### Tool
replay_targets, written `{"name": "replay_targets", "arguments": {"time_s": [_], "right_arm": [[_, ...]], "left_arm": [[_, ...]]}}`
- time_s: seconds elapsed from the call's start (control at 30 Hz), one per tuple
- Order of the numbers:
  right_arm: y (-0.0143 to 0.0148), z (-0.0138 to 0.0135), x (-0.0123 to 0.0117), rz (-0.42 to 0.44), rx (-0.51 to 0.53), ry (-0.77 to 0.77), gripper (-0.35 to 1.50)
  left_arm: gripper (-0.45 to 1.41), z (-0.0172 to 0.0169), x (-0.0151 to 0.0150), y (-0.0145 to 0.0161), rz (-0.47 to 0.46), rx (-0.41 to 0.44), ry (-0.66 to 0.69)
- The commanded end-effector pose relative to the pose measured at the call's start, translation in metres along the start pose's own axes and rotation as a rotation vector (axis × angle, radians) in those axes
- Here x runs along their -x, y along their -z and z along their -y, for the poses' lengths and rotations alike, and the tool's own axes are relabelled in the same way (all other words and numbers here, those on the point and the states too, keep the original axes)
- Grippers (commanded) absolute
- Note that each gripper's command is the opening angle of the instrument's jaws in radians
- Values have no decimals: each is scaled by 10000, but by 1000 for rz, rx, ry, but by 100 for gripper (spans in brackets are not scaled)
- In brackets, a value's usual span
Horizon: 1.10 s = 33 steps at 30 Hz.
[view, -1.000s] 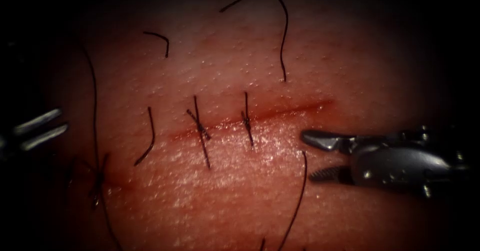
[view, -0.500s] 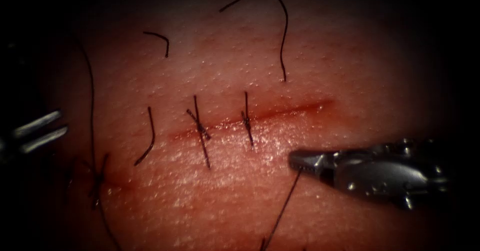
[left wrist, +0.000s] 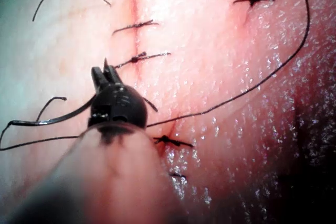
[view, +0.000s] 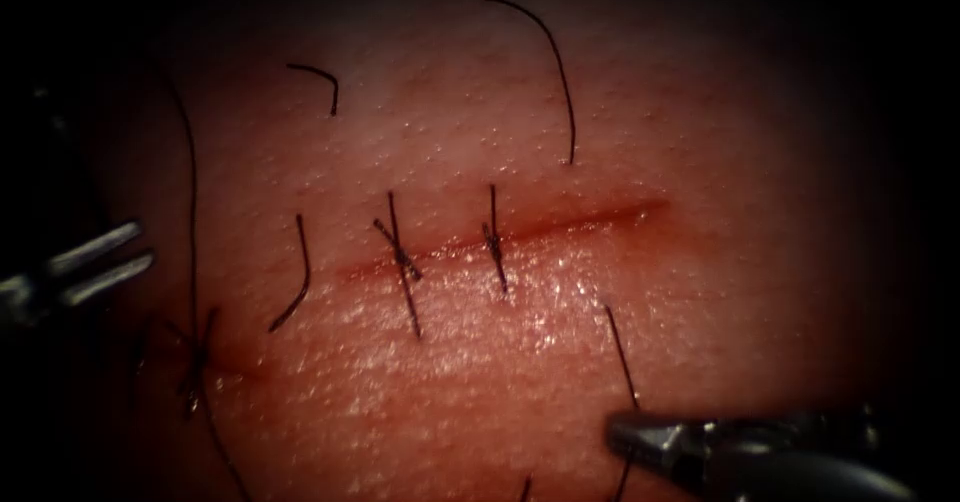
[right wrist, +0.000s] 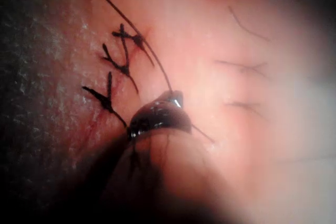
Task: Wound Closure
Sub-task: Pick up suture near the incision and pull away using right end-effector. Repeat until only a short tail remains visible.
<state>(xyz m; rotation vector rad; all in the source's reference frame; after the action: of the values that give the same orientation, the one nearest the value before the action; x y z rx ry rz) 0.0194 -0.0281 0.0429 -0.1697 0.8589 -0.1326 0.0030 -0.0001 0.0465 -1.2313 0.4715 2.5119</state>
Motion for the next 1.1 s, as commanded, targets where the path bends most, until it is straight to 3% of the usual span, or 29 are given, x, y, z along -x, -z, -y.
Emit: {"name": "replay_targets", "arguments": {"time_s": [0.03, 1.1], "right_arm": [[-6, 4, -8, -9, -1, 3, -35], [19, 47, -47, -72, -46, -12, -35]], "left_arm": [[-45, 0, 1, -8, -3, -1, -1], [-45, -1, 1, -9, -2, 5, -5]]}}
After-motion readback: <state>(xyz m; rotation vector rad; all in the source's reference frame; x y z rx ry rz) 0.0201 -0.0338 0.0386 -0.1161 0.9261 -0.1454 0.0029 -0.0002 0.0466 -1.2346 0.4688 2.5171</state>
